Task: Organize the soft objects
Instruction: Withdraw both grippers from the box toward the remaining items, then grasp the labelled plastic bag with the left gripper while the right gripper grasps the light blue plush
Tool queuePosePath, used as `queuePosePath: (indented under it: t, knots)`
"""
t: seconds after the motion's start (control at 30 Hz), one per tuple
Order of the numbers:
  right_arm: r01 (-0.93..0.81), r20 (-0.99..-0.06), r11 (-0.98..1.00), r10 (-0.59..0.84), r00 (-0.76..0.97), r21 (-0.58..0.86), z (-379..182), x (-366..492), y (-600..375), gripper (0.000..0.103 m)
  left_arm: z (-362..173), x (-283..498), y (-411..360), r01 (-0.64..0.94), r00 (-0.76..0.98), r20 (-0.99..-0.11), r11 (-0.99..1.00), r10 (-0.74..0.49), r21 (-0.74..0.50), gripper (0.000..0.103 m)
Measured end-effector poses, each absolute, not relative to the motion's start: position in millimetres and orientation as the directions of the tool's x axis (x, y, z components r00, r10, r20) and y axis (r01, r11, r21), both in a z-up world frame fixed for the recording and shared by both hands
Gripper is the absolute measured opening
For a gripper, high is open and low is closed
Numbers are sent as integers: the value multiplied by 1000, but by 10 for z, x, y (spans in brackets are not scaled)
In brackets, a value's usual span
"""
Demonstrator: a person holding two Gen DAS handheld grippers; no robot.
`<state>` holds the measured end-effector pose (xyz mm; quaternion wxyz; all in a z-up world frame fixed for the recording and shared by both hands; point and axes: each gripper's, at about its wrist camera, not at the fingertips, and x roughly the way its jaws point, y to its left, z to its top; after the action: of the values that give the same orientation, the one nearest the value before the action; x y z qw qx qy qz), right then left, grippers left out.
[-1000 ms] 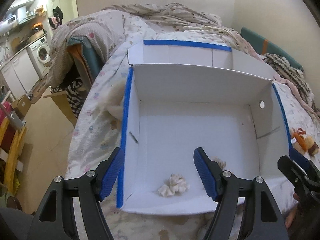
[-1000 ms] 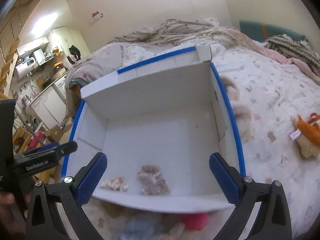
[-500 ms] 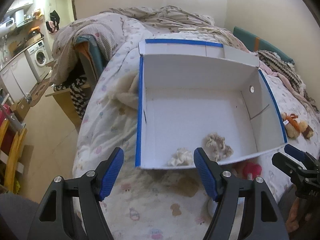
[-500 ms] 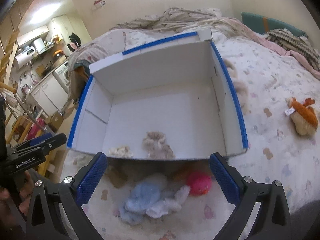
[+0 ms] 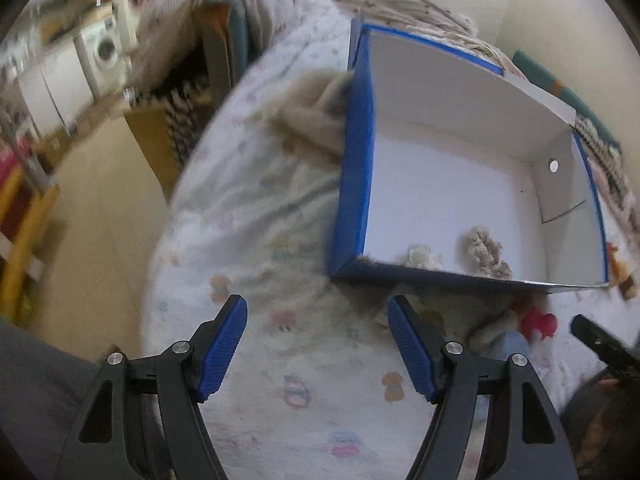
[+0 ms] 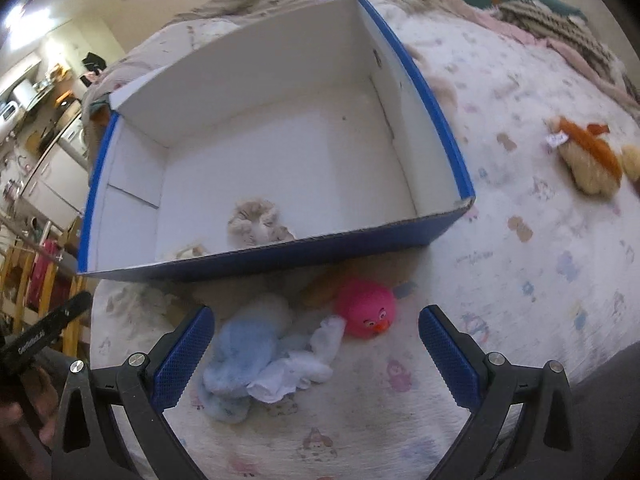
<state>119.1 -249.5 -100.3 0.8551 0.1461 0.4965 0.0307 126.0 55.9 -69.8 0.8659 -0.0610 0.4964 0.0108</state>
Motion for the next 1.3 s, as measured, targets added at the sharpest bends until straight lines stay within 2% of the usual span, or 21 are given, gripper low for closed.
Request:
queuePosePath:
  t: [0.13, 0.43, 0.53, 0.67, 0.7, 0.73, 0.77, 0.8, 0.83, 0.97, 1.07, 1.3]
  knots:
    - [92, -853, 957, 197, 483, 274, -1065, 1223, -2454, 103, -915, 1347, 532, -95, 422, -906, 992, -35, -83, 70]
    - [91, -853, 954, 210, 478, 286, -1086, 1236, -2477, 103, -1165, 1636, 4, 96, 374, -926, 995, -37, -1, 70]
    - [105, -855, 952, 208, 475, 289, -1099, 1260, -2505, 103, -1338, 1800, -71, 138, 357, -934, 989, 6, 59, 70]
    - [128, -852, 940, 223, 473, 316, -1108, 1266, -2574, 103, -1454, 1882, -121, 171, 326, -944, 985, -44, 13, 69]
    - [132, -852, 938, 225, 473, 321, -1107, 1270, -2588, 103, -1468, 1883, -132, 176, 322, -945, 984, -56, 1, 63]
    - [136, -851, 935, 228, 473, 326, -1109, 1274, -2600, 103, -1484, 1889, -139, 181, 314, -947, 983, -68, -11, 52]
    - [139, -851, 934, 230, 473, 330, -1114, 1276, -2610, 103, -1505, 1896, -146, 183, 301, -950, 983, -80, -25, 45]
    - [141, -851, 933, 230, 472, 331, -1116, 1277, -2619, 103, -1524, 1900, -143, 186, 287, -953, 982, -95, -42, 30]
    - [144, -851, 933, 229, 472, 331, -1116, 1278, -2625, 103, -1541, 1898, -147, 191, 272, -956, 980, -112, -61, 21]
    - [149, -842, 920, 255, 475, 362, -1108, 1272, -2675, 103, -1462, 1844, -131, 206, 289, -949, 976, -127, -68, 21]
    - [148, -831, 900, 302, 468, 411, -1105, 1260, -2711, 103, -1345, 1733, -122, 194, 322, -943, 981, -86, -23, 21]
    - [58, -719, 778, 546, 430, 625, -1090, 1269, -2643, 103, -968, 1458, 71, 116, 396, -918, 993, -12, 37, 21]
